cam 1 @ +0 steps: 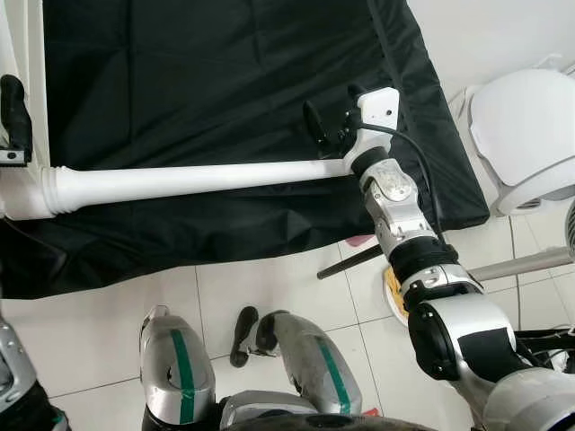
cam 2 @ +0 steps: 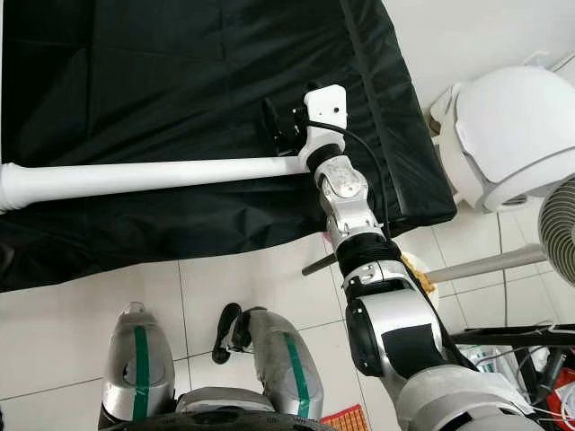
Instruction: Building children table
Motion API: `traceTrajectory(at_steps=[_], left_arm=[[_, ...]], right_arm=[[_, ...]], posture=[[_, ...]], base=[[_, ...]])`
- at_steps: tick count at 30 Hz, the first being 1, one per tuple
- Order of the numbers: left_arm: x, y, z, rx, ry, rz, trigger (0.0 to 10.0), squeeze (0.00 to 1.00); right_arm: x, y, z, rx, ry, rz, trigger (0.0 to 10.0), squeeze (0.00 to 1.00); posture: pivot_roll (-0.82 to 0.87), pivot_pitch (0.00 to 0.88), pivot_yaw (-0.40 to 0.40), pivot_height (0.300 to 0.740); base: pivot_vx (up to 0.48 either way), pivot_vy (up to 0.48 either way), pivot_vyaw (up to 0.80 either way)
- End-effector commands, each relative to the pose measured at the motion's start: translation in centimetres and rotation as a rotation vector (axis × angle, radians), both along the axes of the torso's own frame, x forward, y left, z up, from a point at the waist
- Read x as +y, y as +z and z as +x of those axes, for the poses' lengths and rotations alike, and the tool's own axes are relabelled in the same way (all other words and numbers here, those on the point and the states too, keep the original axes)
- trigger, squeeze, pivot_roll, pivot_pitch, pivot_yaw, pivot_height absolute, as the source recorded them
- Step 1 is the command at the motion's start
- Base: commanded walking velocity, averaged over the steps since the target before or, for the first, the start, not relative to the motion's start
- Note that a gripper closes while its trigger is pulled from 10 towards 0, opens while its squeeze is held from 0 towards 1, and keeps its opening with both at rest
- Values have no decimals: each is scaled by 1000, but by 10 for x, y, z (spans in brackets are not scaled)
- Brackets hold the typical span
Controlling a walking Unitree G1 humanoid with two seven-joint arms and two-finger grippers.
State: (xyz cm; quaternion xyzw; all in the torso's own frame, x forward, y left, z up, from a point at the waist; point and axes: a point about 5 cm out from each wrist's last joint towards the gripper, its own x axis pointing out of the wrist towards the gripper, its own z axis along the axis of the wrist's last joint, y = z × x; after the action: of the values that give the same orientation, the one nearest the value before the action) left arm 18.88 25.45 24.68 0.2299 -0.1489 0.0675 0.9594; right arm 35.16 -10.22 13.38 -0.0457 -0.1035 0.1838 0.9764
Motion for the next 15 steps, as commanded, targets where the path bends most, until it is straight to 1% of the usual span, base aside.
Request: traceTrajectory(at_steps=[1, 2, 10, 11, 13, 14, 15], left_arm=[[-8, 2, -2, 28, -74, 19, 10000, 0], [-10, 4, -4, 55, -120, 39, 10000, 0], [-10, 4, -4, 55, -120, 39, 10000, 0], [-14, 6, -8, 89, -176, 55, 10000, 0], [-14, 6, -8, 89, -176, 55, 10000, 0], [-19, 6, -19, 173, -263, 57, 10000, 0], [-19, 6, -19, 173, -263, 57, 10000, 0]], right_arm=[[-9, -1, 1, 2, -26, -13, 10000, 0], [-9, -1, 1, 1, -27, -13, 10000, 0], [-9, -1, 1, 1, -27, -13, 10000, 0], [-9, -1, 1, 1, -26, -12, 10000, 0], [-9, -1, 1, 1, -26, -12, 10000, 0], [-8, -2, 1, 1, -24, -10, 10000, 0], [-8, -2, 1, 1, -24, -10, 10000, 0]], posture=[[404, 104, -260, 740], [407, 105, -260, 740], [407, 105, -260, 740], [410, 104, -259, 740], [410, 104, -259, 740], [419, 110, -258, 740], [419, 110, -258, 740]], base=[[0, 0, 0], [0, 0, 0], [0, 0, 0], [0, 0, 0], [0, 0, 0], [0, 0, 0], [0, 0, 0]])
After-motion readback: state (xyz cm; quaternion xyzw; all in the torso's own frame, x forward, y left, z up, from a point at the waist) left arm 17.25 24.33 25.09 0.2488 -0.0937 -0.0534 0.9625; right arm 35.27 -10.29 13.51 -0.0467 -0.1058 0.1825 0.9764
